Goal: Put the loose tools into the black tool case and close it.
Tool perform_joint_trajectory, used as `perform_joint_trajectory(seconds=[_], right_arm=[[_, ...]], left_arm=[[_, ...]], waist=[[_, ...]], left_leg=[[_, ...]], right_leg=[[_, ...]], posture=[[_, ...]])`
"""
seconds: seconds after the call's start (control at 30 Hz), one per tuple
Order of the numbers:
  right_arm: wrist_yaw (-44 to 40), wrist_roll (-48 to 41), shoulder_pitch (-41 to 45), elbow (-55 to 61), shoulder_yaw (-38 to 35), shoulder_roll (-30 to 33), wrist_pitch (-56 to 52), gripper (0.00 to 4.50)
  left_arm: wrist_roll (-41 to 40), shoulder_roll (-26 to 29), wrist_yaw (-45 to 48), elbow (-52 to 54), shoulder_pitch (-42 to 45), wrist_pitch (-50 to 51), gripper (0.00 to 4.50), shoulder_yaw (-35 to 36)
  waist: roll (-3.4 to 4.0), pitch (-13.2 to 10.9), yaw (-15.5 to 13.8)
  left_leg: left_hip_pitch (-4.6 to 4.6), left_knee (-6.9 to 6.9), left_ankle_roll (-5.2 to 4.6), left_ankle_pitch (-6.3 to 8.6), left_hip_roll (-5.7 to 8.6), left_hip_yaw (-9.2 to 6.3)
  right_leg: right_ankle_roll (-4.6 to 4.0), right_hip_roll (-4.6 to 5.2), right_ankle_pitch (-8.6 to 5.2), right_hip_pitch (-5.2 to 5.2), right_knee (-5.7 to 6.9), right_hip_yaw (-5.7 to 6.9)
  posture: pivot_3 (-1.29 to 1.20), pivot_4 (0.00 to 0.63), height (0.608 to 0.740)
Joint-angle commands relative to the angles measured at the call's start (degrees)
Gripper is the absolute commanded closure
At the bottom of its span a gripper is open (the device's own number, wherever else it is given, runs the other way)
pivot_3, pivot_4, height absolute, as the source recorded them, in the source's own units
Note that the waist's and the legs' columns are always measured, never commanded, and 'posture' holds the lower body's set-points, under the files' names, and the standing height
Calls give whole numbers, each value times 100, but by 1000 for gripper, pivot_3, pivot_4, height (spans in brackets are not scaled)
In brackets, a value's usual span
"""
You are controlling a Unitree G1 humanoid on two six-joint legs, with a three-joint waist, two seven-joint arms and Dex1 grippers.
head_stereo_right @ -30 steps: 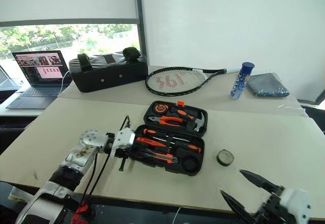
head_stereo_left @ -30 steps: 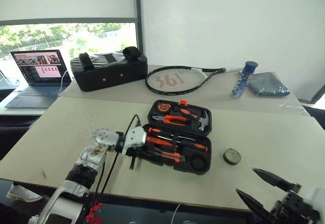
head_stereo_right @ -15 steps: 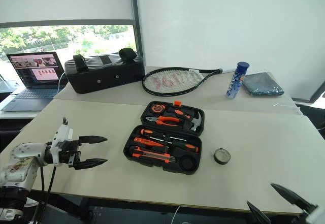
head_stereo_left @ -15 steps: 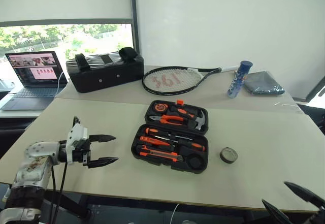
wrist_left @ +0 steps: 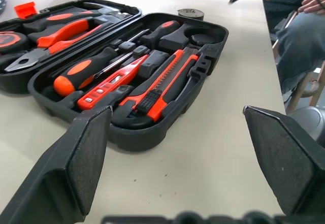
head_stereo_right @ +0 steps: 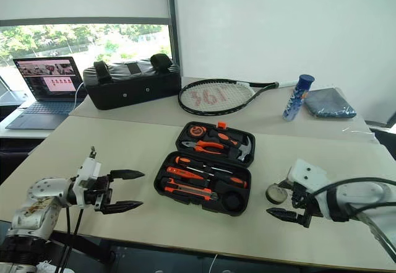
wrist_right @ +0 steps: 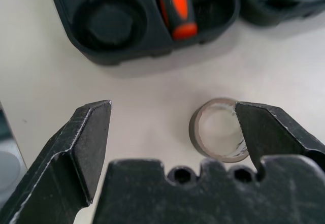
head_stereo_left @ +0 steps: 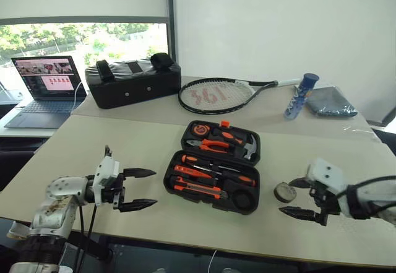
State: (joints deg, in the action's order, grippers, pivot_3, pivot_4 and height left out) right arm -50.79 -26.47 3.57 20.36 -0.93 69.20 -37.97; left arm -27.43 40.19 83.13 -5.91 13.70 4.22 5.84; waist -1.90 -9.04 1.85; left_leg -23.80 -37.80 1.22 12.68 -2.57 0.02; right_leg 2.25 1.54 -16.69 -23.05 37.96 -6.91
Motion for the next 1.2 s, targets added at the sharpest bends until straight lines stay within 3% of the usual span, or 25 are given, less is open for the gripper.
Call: perform_joint_trajectory(seconds=[0.03,0.17,0.23,0.5,0.63,0.77,1.0,1.2], right_arm=[[-177,329,572,-228,483,-60,-345,0],[-276,613,1097,-493,995,-488,-353,1042],[-329,786,1108,-581,1080,-533,-250,1820],[-599,1012,955,-687,883,-561,341,4494],[-1366,175,1237,91,462,-559,414,4494],[-1481,-312,1857,711,818,-781,-414,4494],[-1196,267,2748,523,1937,-1378,-1047,4494],[-1296,763,2997,267,2485,-1356,-1096,4494]], left_arm=[[-185,28,-107,336,-73,113,57,95],[-188,40,-164,368,-117,121,0,91],[-196,43,-192,389,-119,125,0,89],[-195,20,-218,385,-93,82,0,58],[-218,-26,-168,439,-54,102,0,-32],[-182,-70,-140,428,-46,75,0,-127],[-132,-108,-144,496,-122,41,0,-263],[-130,-105,-194,571,-189,52,0,-268]], waist=[[0,0,9],[0,0,66],[2,-1,63],[3,-2,54],[10,-6,71],[15,-9,103],[15,-9,58],[15,-9,50]], left_leg=[[-5,-2,0,0,0,1],[1,-4,0,0,-8,-2],[2,-4,0,-1,-8,-2],[1,-5,0,-1,-6,-1],[1,-5,0,-1,-6,-1],[6,-5,1,-1,-19,-5],[2,-7,2,-2,-16,-6],[0,-7,2,-2,-15,-7]], right_leg=[[0,0,1,-8,5,-2],[-6,-12,5,-6,12,1],[-7,-13,5,-7,13,0],[-5,-11,6,-6,12,1],[-5,-11,6,-7,13,0],[-13,-27,11,-4,17,1],[-13,-22,11,-8,15,4],[-13,-20,11,-11,15,7]], posture=[[0,150,740],[0,150,740],[0,150,740],[0,150,740],[0,150,740],[0,150,740],[0,150,740],[0,150,740]])
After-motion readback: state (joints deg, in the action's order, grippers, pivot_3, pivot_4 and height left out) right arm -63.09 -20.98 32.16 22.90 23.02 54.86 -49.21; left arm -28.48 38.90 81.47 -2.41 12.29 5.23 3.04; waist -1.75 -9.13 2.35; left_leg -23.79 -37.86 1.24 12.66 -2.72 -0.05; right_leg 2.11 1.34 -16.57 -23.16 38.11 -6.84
